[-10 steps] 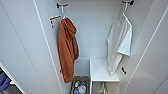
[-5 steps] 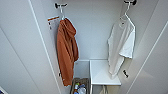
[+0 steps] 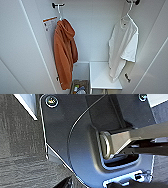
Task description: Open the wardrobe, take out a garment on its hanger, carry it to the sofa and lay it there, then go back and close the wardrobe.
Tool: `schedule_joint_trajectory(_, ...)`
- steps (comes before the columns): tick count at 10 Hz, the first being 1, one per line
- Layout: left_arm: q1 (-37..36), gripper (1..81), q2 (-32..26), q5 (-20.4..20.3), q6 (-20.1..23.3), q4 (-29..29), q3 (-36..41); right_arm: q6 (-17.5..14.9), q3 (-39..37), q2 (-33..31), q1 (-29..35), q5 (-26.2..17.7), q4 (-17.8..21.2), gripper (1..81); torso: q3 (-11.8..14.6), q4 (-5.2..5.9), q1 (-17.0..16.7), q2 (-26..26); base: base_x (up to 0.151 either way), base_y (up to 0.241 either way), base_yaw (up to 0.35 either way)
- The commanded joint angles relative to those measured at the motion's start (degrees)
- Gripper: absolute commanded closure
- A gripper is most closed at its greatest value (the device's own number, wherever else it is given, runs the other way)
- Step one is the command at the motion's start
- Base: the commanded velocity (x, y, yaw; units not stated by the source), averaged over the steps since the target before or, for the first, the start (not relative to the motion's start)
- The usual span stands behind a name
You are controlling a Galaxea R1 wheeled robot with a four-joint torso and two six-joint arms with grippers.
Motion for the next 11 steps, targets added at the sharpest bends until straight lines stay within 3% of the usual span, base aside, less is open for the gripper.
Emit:
schedule_joint_trajectory(1,-0.72,1.0,-0.19,2.99,0.3,0.8,0.04,-0.1,0.03,-0.21,0.82,-3.98,-0.32,1.0,0.0,0.0,0.01,0.0,0.097,-0.082,0.0)
schedule_joint_trajectory(5,-0.81,1.0,-0.19,2.99,0.3,0.8,0.04,-0.1,-0.06,-0.21,1.0,-3.98,-0.32,1.0,0.0,0.0,0.01,-0.02,0.101,-0.082,0.0)
schedule_joint_trajectory(11,-0.89,1.0,-0.19,2.99,0.3,0.71,0.04,-0.1,0.12,-0.21,1.09,-3.98,-0.32,1.0,0.0,0.0,0.01,-0.02,0.102,0.0,0.0)
